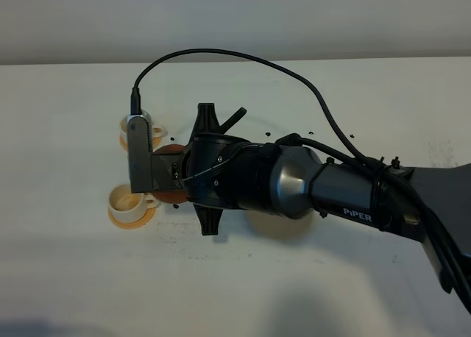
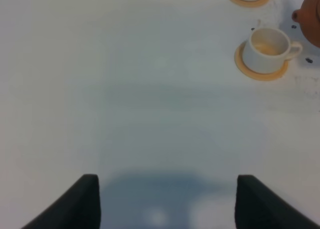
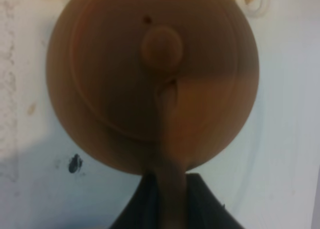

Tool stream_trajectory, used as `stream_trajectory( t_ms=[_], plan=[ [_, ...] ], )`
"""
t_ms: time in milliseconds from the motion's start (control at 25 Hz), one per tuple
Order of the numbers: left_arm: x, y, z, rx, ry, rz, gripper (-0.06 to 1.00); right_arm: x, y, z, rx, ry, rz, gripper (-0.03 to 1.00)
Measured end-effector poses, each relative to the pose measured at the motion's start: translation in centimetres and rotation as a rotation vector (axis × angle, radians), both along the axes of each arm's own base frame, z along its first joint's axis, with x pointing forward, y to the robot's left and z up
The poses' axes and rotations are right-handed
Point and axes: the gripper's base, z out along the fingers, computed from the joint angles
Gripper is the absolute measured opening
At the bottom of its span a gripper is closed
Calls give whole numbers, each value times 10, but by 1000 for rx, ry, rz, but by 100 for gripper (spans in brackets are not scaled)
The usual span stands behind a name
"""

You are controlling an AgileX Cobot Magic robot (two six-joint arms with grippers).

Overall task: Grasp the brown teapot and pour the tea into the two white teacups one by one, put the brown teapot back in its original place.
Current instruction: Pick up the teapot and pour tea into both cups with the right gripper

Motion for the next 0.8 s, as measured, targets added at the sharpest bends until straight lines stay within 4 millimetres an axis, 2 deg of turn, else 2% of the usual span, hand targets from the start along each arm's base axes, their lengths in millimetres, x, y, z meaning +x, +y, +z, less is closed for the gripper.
stream_trajectory(
  t_ms=[800],
  plan=[
    [0, 0, 0, 0, 0, 0, 55, -3, 5, 3, -49, -74, 77, 10]
  ],
)
